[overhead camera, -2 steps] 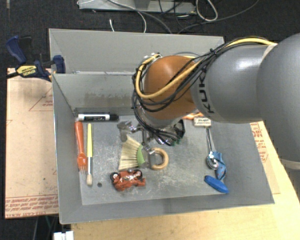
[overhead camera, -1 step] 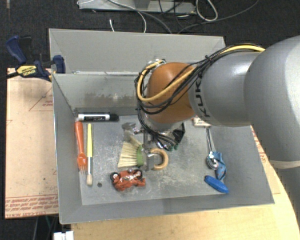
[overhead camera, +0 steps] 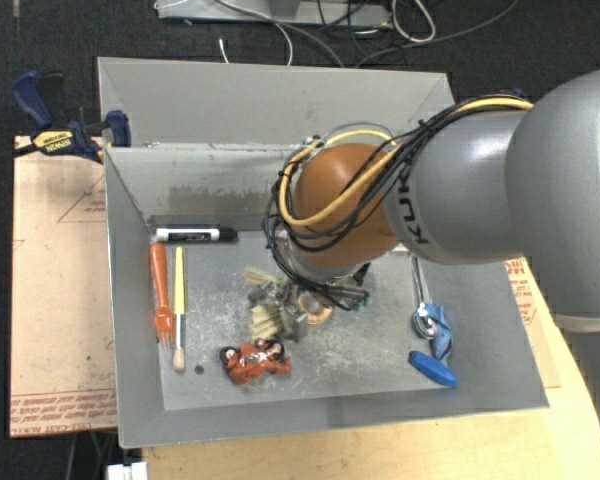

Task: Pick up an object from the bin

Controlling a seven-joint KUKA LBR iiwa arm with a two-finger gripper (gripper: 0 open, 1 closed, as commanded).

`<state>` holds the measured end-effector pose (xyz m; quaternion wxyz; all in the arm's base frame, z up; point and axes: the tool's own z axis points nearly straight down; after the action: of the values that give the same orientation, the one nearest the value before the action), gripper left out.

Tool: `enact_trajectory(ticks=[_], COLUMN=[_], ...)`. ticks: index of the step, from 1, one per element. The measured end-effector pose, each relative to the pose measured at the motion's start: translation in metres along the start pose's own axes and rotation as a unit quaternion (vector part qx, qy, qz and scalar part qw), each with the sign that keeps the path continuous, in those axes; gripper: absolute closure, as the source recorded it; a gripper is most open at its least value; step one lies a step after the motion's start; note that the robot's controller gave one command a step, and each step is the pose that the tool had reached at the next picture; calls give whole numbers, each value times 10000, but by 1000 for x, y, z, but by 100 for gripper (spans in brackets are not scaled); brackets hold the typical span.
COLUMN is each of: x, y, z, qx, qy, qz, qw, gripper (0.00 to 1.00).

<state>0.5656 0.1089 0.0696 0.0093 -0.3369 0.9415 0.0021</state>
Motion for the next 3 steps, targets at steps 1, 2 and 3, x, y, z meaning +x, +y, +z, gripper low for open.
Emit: enact_trajectory(ticks=[1, 2, 3], x=[1, 0, -1], y=[1, 1, 1], z=[-3, -55, -88], qx=[-7, -18, -14], qy=[10, 19, 5], qz=[0, 10, 17], qw=[10000, 10000, 10000], gripper=[100, 100, 100])
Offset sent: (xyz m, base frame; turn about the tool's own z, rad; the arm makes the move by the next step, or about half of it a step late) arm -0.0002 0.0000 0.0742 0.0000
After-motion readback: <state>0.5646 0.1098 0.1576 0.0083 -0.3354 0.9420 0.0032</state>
